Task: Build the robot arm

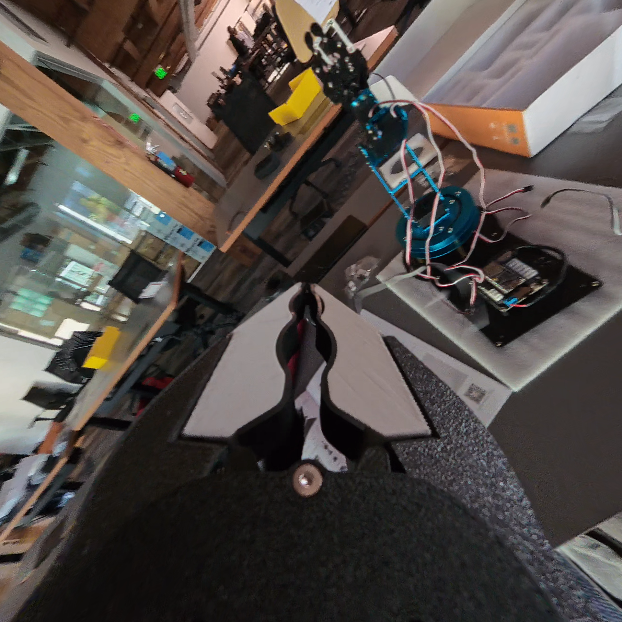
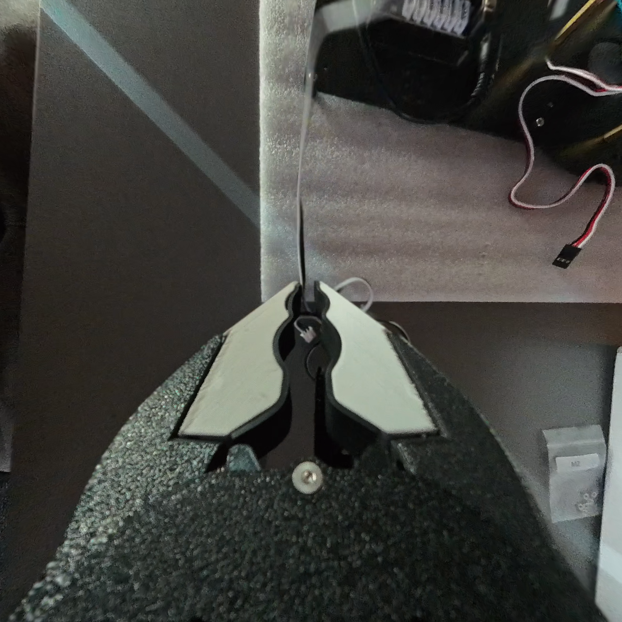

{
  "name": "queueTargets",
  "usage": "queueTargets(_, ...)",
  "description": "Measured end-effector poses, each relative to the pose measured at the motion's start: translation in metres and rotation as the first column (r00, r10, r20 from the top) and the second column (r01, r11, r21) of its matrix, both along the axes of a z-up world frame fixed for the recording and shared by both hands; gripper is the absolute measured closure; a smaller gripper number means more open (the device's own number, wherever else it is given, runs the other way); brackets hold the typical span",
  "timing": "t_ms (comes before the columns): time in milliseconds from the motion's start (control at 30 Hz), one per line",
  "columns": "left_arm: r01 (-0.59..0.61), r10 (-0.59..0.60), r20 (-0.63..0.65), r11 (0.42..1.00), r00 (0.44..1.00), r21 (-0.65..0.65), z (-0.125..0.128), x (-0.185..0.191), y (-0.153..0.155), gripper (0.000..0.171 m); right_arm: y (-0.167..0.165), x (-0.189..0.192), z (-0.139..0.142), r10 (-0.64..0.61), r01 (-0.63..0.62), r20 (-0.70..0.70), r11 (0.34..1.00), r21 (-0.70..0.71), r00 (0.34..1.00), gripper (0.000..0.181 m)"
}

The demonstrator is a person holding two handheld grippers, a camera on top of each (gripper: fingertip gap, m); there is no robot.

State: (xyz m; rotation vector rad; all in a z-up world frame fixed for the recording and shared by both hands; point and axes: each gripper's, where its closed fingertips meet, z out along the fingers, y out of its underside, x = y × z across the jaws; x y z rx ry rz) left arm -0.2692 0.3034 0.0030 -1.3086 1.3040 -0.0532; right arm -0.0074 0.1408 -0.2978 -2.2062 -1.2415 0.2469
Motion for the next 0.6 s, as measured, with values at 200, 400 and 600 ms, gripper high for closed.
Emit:
queueTargets(200,-0.049,0.049,0.014,0.997,0.999,0.052,0.056,-0.034,0.002,0.171,-0.001,0.024,-0.006,-0.069,0.068,-0.05,0.998,-0.012,0.996,0.179)
queueTargets(400,0.011,-0.013,-0.07,0.999,0.997,-0.043,0.068,-0.039,-0.018,0.171,0.005,0.038,0.035,-0.159,0.167,-0.184,0.985,0.031,0.97,0.143)
queueTargets(600,0.098,-0.105,-0.066,0.99,0.992,-0.101,0.079,-0.022,-0.061,0.171,0.02,0.047,0.114,-0.225,0.314,-0.352,0.924,0.219,0.909,0.132)
